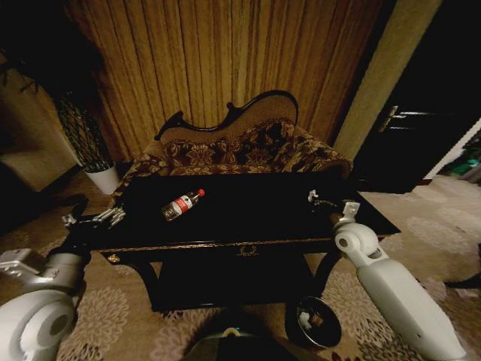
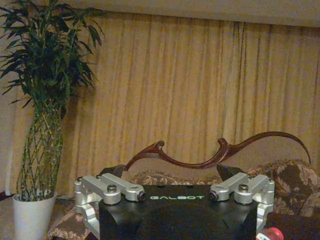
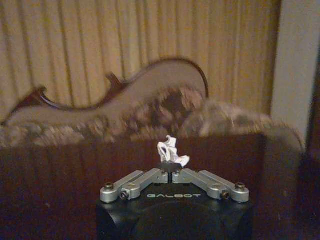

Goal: Move to the front of the table and place the trash on the table into the trash bin.

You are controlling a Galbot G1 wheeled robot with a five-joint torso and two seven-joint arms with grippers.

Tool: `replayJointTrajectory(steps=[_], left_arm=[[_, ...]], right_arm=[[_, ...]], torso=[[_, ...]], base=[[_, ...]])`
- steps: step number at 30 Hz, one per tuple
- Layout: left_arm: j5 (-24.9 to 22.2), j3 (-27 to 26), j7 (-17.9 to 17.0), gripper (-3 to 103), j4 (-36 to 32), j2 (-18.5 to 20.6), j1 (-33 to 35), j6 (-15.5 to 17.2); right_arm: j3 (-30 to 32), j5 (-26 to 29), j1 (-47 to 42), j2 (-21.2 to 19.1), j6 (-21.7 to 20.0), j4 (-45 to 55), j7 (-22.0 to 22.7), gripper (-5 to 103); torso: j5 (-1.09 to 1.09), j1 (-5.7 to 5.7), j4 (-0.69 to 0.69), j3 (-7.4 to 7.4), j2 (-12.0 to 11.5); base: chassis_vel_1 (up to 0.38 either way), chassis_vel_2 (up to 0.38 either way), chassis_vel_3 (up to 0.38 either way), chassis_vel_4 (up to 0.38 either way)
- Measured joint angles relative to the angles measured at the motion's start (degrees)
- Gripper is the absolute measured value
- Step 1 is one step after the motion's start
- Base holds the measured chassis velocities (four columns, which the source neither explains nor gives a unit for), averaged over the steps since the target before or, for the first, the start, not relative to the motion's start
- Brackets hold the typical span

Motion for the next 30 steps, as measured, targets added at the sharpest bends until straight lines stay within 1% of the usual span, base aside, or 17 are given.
replayJointTrajectory(steps=[2, 3, 5, 7, 10, 15, 23, 30], left_arm=[[-0.03, -0.07, -0.08, 100, 0.0, 0.11, 0.08, 0.0], [-0.03, -0.07, -0.08, 100, 0.0, 0.11, 0.08, 0.0], [-0.65, -0.51, -0.1, 100, 0.0, 0.23, 0.1, 0.0], [-0.72, -0.55, -0.11, 100, 0.0, 0.24, 0.1, 0.0], [-0.87, -0.64, -0.12, 100, 0.0, 0.27, 0.06, -0.05], [-1.17, -0.95, -0.09, 100, 0.0, 0.79, 0.03, -0.14], [-1.26, -0.48, 0.02, 100, 0.0, 0.94, -0.33, -0.22], [-1.11, 0.03, 0.03, 100, 0.0, 0.51, -0.45, -0.21]], right_arm=[[2.47, -1.08, -3.21, 0.01, 2.71, 2.89, -1.77, 0], [2.47, -1.08, -3.21, 0.01, 2.71, 2.89, -1.77, 0], [5.58, -1.18, -6.68, 0.8, 3.85, 7.16, -3.33, 0], [5.88, -1.19, -7.05, 0.92, 3.9, 7.67, -3.53, 0], [7.5, -2.46, -10.82, 2.44, 3.99, 13.4, -4.29, 0], [7.8, -2.99, -13.36, 3.84, 3.92, 18.55, -4.0, 0], [9.49, -2.22, -15.96, 3.9, 2.96, 23.69, -2.43, 0], [10.35, -2.9, -17.44, 3.92, 2.75, 24.97, -2.17, 0]], torso=[[-0.01, 0.0, -0.01, 0.0, 0.0], [-0.01, 0.0, -0.01, 0.0, 0.0], [0.0, 0.0, -0.01, 0.0, 0.0], [-0.01, 0.0, -0.01, -0.01, 0.0], [-0.02, -0.01, 0.0, -0.01, 0.0], [-0.01, 0.0, 0.0, -0.01, 0.0], [-0.01, 0.0, -0.01, 0.0, 0.0], [0.0, 0.0, -0.01, 0.0, 0.0]], base=[[0.0, 0.0, 0.0, 0.0], [0.0, 0.0, 0.0, 0.0], [0.0, 0.0, 0.0, 0.0], [0.0, 0.0, 0.0, 0.0], [0.0, 0.0, 0.0, 0.0], [0.0, 0.0, 0.0, 0.0], [0.0, 0.0, 0.0, 0.0], [0.017, -0.012, -0.023, 0.014]])
